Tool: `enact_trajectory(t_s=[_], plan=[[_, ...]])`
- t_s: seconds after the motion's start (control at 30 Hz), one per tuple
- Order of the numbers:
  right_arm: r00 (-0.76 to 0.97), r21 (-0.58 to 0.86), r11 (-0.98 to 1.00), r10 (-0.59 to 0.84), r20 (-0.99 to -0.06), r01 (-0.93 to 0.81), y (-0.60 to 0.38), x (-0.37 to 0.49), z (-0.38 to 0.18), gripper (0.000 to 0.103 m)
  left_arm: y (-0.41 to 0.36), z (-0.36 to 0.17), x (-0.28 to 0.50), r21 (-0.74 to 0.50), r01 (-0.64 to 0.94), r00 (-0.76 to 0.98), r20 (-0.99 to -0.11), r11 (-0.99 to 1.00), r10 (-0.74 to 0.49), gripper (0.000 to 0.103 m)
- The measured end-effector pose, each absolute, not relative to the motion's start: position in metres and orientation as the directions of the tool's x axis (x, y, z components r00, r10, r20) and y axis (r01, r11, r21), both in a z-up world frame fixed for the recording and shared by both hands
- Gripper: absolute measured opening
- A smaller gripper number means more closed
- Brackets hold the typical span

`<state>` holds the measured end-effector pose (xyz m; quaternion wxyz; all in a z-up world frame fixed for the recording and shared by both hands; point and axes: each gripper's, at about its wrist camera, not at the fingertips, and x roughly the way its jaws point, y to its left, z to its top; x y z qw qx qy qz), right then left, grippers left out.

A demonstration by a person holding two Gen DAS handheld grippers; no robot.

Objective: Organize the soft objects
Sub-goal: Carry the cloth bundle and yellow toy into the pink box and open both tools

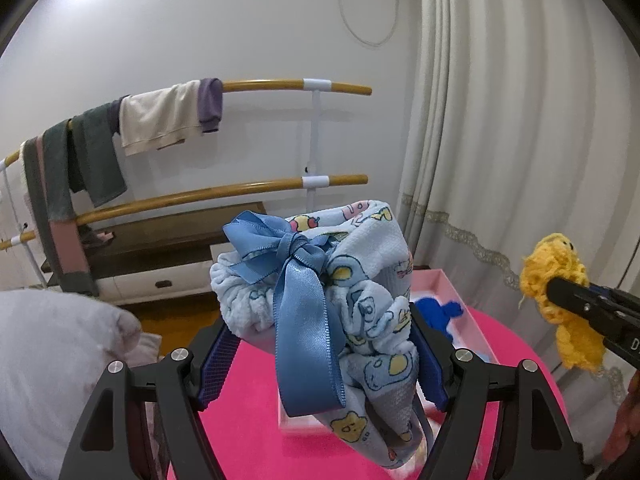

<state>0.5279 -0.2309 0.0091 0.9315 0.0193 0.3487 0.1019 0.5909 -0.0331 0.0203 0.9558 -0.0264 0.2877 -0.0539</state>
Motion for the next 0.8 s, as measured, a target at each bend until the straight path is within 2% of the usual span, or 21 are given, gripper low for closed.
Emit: enact_trajectory(t_s=[0.37,0.8], plan=[[0.659,0.147,0.979,0.202,-0.725,-0.138,-0.247,0.614,-0.032,0.022,-0.064,-0.008,0.709,-0.101,0.117,0.757,-0.635,0.988,-0.155,0.073],[0.606,0.179,0.979,0.203,-0.769,-0.101,-0.261,0.638,-0.071,0.023,-0.093,-0.043,0.805,-0.118,0.151,0.69,-0.699,0.981,-0.19,0.073]])
